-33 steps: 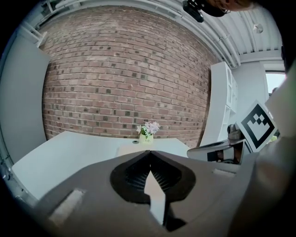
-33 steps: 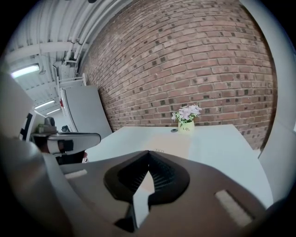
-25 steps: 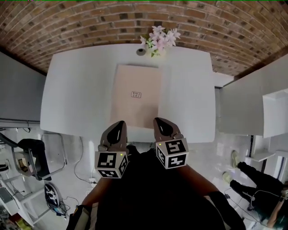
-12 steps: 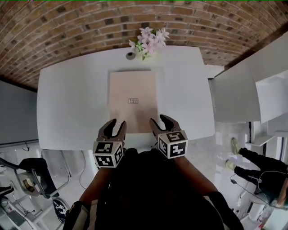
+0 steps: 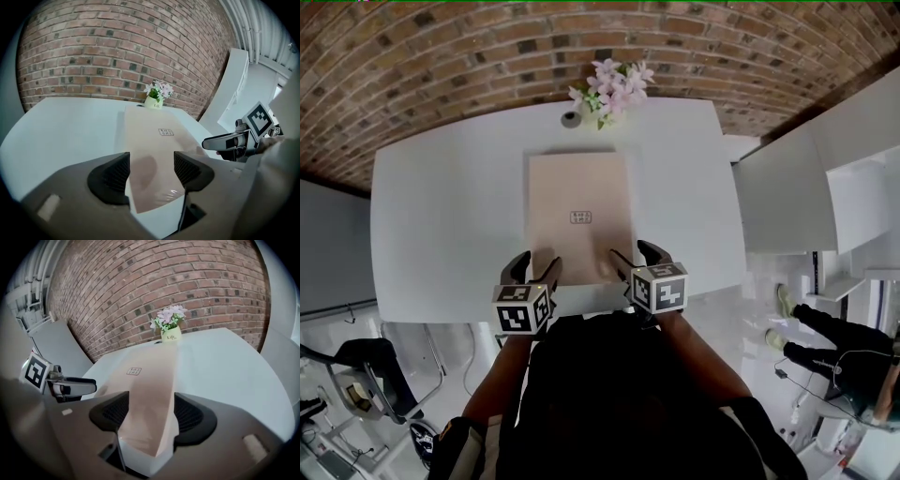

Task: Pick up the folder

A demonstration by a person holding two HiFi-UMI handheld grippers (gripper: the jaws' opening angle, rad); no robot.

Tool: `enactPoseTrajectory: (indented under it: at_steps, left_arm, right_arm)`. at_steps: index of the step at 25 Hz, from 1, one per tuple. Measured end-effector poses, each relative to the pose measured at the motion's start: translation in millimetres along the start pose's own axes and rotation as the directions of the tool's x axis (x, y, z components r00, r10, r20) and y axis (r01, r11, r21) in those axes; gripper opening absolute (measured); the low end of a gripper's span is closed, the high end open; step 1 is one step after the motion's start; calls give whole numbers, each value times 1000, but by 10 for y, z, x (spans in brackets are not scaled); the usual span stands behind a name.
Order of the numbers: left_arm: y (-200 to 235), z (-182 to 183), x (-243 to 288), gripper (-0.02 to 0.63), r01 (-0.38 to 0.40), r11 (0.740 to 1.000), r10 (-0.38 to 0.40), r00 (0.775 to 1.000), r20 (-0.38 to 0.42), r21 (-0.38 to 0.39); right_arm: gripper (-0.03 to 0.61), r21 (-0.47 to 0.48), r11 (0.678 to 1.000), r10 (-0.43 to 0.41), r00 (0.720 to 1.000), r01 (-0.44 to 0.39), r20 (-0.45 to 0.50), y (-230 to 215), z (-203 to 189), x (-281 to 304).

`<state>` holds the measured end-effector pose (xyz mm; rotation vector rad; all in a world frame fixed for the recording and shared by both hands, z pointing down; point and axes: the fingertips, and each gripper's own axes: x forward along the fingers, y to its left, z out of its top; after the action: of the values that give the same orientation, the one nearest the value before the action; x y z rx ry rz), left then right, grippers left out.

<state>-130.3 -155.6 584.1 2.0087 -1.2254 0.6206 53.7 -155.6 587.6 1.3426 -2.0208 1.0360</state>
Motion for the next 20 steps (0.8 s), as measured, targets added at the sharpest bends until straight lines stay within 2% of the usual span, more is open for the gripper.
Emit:
enactPoseTrajectory:
  at_steps: [10,20]
  left_arm:
    - [127,-117,240,374,58,994,-65,995,-71,-89]
    - [75,-263,369,380,76,991,-89,989,-120,-108]
  right_arm:
    - [347,41,999,36,996,-33,-83,-60,-133,203]
    - [347,53,998,48,991,-41,-129,-109,-230,279]
